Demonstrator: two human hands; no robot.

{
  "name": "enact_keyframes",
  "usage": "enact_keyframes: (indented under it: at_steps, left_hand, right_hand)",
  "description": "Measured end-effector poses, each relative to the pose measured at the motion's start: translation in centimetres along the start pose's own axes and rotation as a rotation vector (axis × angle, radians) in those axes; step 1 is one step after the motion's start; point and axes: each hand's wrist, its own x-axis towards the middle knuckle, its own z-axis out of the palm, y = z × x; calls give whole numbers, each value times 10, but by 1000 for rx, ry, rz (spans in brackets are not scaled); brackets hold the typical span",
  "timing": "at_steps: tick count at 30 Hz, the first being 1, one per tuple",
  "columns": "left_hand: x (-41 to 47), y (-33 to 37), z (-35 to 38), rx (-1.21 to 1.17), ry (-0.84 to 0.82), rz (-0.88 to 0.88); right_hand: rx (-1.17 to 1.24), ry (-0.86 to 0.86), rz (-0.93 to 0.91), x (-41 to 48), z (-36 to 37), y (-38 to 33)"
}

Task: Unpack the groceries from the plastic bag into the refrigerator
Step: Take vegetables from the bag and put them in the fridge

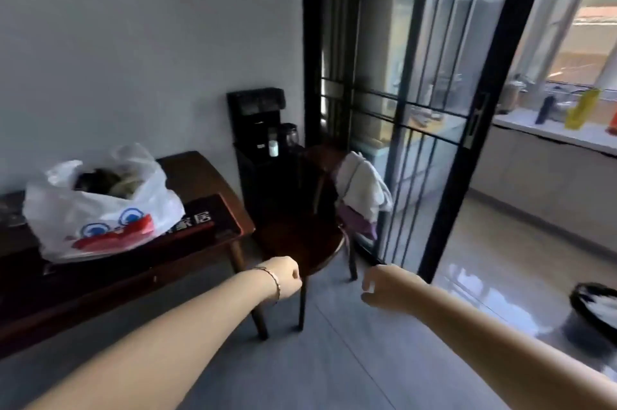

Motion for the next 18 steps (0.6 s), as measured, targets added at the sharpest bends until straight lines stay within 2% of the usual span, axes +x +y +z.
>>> enact_keyframes:
  at_steps: [3, 9, 13, 18]
  left_hand:
    - [-15, -122, -40, -79, 84, -176]
    - [-54, -294, -92, -179, 153, -397]
    - [-55, -379, -108, -214, 209, -511]
    - [-22, -451, -128, -264, 406, -594]
  right_hand:
    - [-76, -25, -151, 78, -13, -115]
    - [-151, -78, -398, 177, -34, -295]
    - [-175, -60, -524, 232, -39, -378]
    - [-68, 8, -618, 316, -37, -441]
